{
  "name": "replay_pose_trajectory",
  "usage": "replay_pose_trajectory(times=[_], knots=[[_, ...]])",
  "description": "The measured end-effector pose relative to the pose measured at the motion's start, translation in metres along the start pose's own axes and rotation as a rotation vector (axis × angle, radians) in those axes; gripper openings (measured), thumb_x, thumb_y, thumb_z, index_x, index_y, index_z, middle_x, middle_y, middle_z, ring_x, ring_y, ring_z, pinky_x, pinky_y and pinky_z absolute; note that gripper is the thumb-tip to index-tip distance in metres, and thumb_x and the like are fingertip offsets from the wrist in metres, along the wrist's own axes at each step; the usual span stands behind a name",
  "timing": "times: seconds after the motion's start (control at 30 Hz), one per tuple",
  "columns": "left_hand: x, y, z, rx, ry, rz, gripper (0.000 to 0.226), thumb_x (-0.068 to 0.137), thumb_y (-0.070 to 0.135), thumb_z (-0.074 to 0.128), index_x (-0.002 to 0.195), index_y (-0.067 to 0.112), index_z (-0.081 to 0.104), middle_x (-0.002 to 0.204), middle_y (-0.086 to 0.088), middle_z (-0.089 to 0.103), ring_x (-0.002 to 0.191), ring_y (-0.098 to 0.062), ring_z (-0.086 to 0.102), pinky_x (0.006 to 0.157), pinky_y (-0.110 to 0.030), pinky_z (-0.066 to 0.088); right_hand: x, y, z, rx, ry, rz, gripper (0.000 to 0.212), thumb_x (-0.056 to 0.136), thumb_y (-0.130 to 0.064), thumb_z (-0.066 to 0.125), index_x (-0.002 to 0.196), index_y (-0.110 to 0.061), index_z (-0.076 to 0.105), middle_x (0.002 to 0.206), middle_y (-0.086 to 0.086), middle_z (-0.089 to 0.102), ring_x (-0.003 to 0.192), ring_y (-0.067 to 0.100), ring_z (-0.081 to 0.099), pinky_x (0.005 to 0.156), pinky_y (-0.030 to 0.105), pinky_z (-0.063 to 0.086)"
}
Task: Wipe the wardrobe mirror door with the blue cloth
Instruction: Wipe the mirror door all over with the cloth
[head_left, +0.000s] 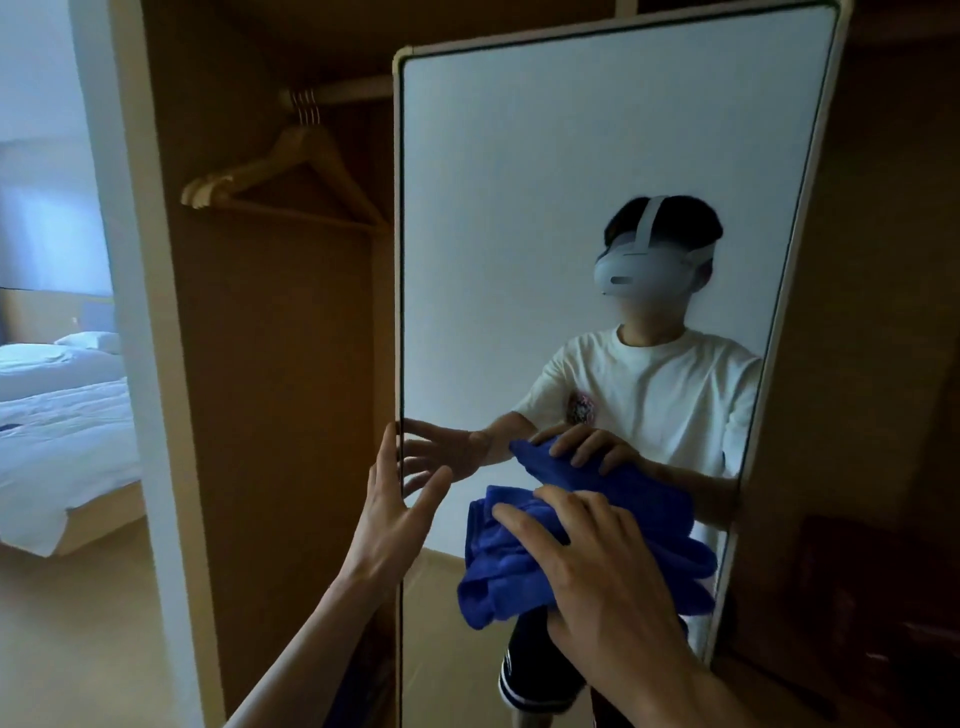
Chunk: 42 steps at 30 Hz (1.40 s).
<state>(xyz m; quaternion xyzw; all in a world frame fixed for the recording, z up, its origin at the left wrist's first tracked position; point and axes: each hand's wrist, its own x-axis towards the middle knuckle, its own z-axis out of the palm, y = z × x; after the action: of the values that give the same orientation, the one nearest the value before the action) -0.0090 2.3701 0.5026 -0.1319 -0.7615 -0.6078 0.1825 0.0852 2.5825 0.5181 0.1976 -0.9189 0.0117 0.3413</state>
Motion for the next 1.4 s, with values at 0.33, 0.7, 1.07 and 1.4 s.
replay_pose_trajectory(times=[0.33,0.7,1.07,1.4], knots=[[0.042,0.024,-0.018,0.003,-0.019,0.094,0.106,0.070,0.084,0.055,0.157,0.054,0.002,0.168,0.000,0.026,0.148,-0.026,0.038,0.114,-0.059,0.041,0.032,-0.005,-0.013,-0.019,0.076,0.024,0.078,0.052,-0.008,0.080,0.125,-0.022,0.055,0.121,-0.006,0.062,0.103,0.019,0.060,0.084,0.034,0.054],[0.032,0.019,0.011,0.096,0.113,0.113,0.104,0.080,0.068,0.053,0.161,0.042,-0.006,0.167,0.007,0.010,0.146,-0.031,0.037,0.107,-0.058,0.047,0.024,0.020,-0.014,-0.217,0.115,0.110,0.069,0.063,-0.006,0.070,0.130,-0.019,0.061,0.126,0.005,0.062,0.104,0.029,0.057,0.085,0.040,0.046],[0.027,0.026,0.023,0.135,0.099,0.018,0.108,0.077,0.065,0.055,0.161,0.042,-0.009,0.170,0.005,0.002,0.152,-0.033,0.027,0.108,-0.059,0.043,0.006,0.042,-0.016,-0.164,0.088,0.080,0.073,0.058,-0.002,0.077,0.128,-0.018,0.061,0.127,0.008,0.062,0.105,0.031,0.059,0.084,0.045,0.052],[0.030,0.047,0.021,0.135,0.005,-0.078,0.110,0.075,0.066,0.053,0.161,0.040,-0.010,0.172,0.003,-0.006,0.156,-0.033,0.014,0.117,-0.059,0.029,-0.003,0.040,-0.023,-0.135,0.072,0.045,0.075,0.054,-0.004,0.084,0.125,-0.016,0.063,0.121,0.009,0.065,0.103,0.032,0.061,0.081,0.045,0.053]])
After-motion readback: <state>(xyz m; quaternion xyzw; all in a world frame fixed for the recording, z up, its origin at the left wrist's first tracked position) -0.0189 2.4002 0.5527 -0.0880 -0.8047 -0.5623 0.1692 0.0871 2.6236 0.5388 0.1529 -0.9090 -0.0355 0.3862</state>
